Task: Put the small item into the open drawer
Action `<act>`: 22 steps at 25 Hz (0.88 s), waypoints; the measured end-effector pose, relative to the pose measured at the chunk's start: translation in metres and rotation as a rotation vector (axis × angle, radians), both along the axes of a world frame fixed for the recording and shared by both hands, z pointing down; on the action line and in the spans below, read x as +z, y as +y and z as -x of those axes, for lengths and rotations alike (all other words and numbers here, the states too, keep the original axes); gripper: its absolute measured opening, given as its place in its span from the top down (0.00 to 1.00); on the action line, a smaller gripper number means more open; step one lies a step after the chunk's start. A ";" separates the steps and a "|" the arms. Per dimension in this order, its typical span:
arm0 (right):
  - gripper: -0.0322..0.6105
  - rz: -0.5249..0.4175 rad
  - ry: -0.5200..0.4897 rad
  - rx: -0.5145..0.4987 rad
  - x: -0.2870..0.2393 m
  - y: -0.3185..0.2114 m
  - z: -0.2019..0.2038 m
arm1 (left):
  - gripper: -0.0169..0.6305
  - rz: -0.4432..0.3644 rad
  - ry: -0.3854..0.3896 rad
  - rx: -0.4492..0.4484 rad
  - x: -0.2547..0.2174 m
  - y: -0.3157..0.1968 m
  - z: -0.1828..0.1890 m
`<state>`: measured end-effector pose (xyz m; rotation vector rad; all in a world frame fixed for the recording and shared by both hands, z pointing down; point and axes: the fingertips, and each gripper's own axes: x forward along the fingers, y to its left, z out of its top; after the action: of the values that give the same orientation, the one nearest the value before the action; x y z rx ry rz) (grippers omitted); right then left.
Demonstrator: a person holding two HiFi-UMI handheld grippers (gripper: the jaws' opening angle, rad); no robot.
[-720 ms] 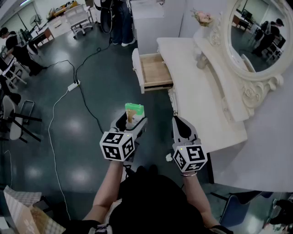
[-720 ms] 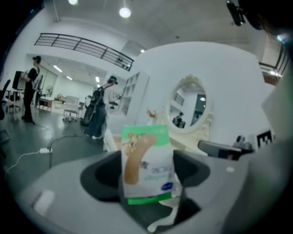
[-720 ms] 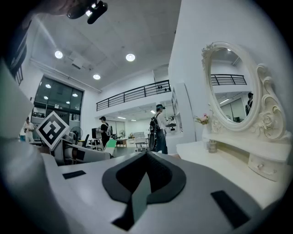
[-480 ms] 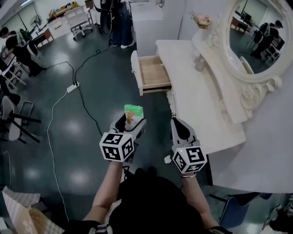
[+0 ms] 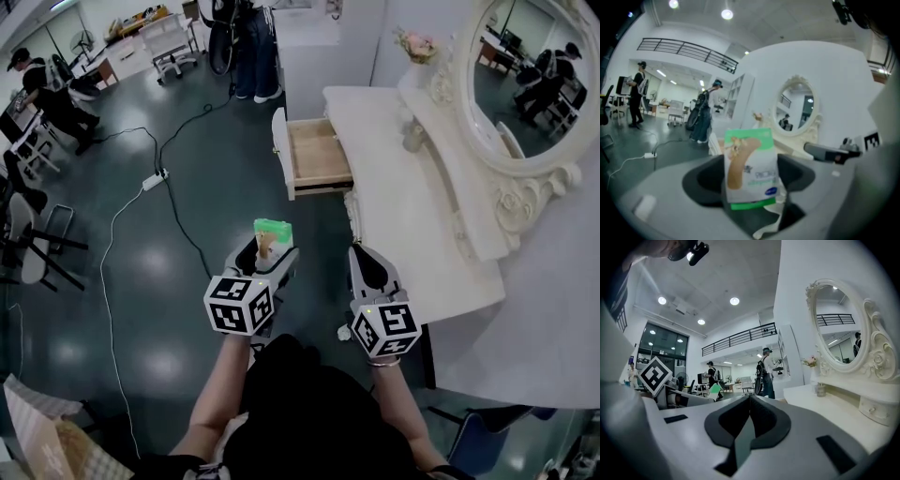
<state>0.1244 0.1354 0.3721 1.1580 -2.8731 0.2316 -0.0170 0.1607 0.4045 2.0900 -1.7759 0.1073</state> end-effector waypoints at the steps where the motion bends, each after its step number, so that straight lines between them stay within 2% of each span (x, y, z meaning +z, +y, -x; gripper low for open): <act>1: 0.94 0.002 0.000 0.003 0.000 -0.002 0.000 | 0.43 0.002 -0.003 -0.003 0.000 -0.001 0.000; 11: 0.94 0.026 -0.001 -0.001 0.009 -0.029 0.017 | 0.43 0.029 -0.010 -0.012 0.009 -0.027 0.014; 22: 0.94 0.025 0.025 0.021 0.015 -0.107 0.073 | 0.43 0.038 0.017 0.032 0.023 -0.120 0.060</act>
<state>0.0516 0.0283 0.3870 1.1781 -2.8297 0.2513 -0.0771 0.0408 0.4271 2.0870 -1.7170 0.1310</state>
